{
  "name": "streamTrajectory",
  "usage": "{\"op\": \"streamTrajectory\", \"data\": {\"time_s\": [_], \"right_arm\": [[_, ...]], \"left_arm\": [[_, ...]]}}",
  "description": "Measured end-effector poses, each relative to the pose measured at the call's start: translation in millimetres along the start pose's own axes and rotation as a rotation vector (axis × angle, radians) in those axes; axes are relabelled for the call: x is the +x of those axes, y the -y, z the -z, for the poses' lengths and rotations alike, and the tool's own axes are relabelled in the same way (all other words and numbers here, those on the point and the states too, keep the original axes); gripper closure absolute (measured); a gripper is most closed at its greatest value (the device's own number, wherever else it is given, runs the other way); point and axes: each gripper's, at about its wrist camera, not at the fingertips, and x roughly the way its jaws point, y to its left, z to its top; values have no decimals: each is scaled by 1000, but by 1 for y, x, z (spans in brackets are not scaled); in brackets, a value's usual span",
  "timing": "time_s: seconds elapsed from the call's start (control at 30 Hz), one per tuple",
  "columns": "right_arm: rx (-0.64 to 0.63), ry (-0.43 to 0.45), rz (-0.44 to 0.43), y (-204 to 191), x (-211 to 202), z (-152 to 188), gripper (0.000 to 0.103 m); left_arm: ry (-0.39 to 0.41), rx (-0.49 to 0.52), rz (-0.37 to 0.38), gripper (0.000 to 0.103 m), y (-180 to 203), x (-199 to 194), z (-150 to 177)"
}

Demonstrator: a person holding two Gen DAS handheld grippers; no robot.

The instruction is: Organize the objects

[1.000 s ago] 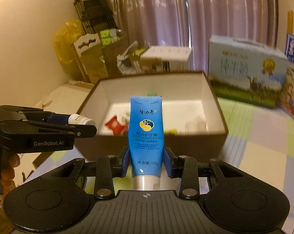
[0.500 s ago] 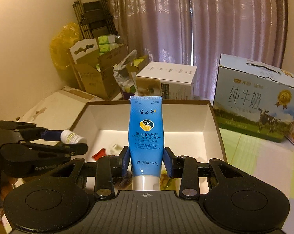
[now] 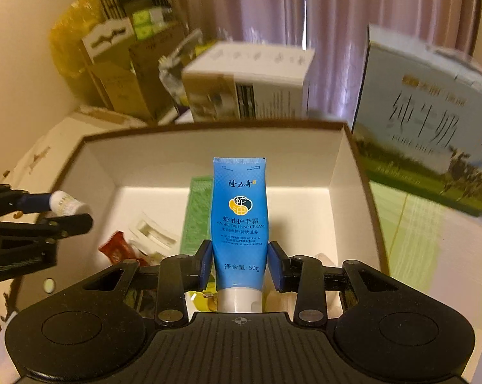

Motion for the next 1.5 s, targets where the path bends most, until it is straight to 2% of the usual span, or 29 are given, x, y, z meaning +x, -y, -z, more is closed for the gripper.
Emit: {"op": "streamTrajectory", "data": {"time_s": [0.2,0.5,0.7,0.97,1.5], "right_arm": [[-5,-47,17,4,25,-2,69],[4,-66,23,7,43,-7,69],[-7,-30,56,7,43,-10,68],[5,6,28,11,33,-12,67],[31,-18,24,18,30,-7,65]], "left_arm": [[-22,14,3,61,0,19,-3],[-35,18,4,61,0,35,-9],[-37,17,5,61,0,38,-10],[-39,18,11,61,3,40,-10],[-40,20,20,61,11,45,-14]]}}
